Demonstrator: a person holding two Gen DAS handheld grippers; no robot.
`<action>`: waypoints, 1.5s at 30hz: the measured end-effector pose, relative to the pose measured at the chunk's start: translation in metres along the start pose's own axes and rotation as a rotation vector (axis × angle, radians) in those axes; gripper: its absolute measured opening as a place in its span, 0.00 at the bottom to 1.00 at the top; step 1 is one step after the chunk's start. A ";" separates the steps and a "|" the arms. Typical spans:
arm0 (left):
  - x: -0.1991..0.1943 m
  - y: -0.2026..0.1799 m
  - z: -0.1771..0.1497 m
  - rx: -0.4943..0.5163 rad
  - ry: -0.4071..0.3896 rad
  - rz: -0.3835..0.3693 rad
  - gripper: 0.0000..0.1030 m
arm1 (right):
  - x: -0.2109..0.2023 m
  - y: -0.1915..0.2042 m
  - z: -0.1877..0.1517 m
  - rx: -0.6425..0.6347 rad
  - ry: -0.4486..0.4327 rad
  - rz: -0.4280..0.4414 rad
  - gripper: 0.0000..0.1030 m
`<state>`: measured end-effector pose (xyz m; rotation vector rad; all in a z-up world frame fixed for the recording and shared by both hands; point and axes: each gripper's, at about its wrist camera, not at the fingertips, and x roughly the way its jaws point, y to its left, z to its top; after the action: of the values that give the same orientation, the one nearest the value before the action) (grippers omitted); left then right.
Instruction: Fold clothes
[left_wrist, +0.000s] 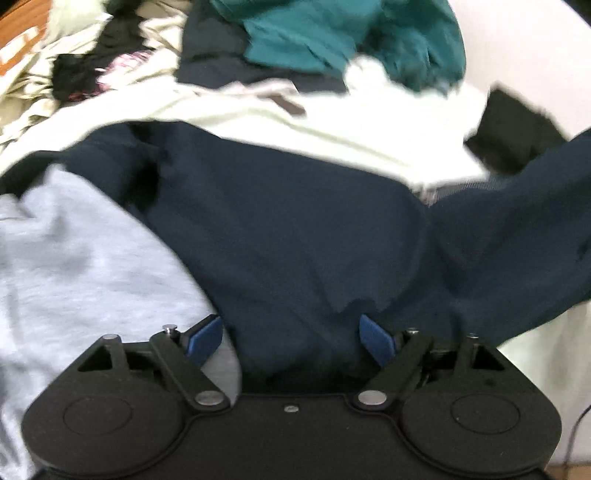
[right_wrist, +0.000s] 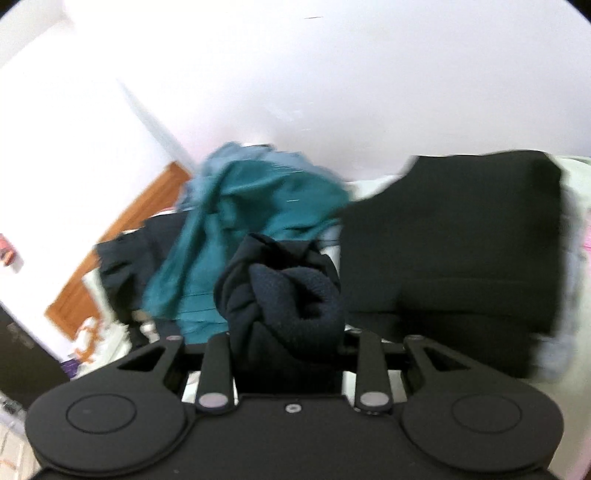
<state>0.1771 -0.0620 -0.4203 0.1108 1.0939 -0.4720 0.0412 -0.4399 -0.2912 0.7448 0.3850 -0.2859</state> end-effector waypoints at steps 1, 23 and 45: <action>-0.011 0.007 0.000 -0.020 -0.018 -0.003 0.83 | 0.001 0.010 -0.002 -0.011 0.003 0.022 0.27; -0.154 0.204 -0.056 -0.284 -0.173 0.039 0.83 | 0.084 0.289 -0.241 -0.313 0.504 0.497 0.27; -0.181 0.251 -0.075 -0.361 -0.264 -0.070 0.83 | 0.078 0.341 -0.354 -0.680 0.586 0.481 0.87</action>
<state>0.1531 0.2436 -0.3326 -0.3008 0.9088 -0.3333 0.1579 0.0391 -0.3589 0.2123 0.7860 0.5177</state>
